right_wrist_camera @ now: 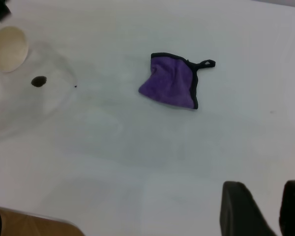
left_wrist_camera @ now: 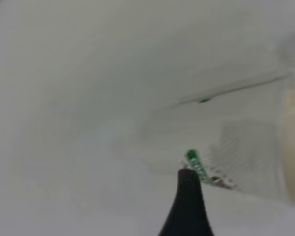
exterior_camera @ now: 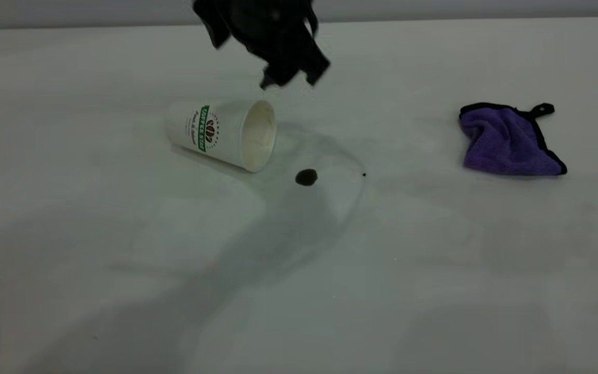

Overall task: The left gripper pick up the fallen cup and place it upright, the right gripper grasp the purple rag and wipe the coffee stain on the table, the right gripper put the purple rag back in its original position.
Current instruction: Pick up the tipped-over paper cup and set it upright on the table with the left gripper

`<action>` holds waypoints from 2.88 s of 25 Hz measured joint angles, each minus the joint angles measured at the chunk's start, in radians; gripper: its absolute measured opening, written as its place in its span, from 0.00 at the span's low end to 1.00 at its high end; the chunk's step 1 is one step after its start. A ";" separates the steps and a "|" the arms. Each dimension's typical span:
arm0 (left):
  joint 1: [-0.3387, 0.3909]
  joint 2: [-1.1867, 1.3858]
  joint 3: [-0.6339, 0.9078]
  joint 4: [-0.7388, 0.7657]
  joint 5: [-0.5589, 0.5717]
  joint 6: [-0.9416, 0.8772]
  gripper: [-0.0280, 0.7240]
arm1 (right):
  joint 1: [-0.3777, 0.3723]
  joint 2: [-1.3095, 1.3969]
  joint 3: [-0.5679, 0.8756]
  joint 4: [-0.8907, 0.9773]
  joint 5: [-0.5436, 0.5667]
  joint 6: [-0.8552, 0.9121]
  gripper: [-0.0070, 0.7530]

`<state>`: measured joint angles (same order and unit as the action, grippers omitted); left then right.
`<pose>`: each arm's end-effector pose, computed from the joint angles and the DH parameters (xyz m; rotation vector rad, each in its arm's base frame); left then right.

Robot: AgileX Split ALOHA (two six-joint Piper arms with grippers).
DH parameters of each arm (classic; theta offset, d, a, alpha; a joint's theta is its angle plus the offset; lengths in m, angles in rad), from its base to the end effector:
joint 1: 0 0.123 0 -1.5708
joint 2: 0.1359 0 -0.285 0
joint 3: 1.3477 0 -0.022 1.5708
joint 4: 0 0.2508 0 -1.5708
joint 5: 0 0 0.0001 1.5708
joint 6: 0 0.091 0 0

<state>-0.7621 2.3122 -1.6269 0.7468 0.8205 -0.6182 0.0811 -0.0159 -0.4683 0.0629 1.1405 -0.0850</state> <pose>0.3658 -0.2866 0.1068 0.8060 2.4947 0.4791 -0.0078 0.0046 0.2623 -0.1828 2.1312 0.0742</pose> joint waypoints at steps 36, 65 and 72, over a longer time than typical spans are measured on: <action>0.069 0.084 -0.037 0.266 0.079 0.139 0.07 | 0.000 0.000 0.000 0.000 0.000 0.000 0.32; 0.569 0.045 -0.111 -1.453 -0.168 1.142 0.09 | 0.000 0.000 0.000 0.000 0.000 0.000 0.32; 0.569 0.081 -0.111 -1.462 -0.182 1.149 0.28 | 0.000 0.000 0.000 0.000 0.000 0.000 0.32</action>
<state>-0.1934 2.3931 -1.7377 -0.7157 0.6383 0.5307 0.0811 -0.0159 -0.4683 0.0629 1.1405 -0.0850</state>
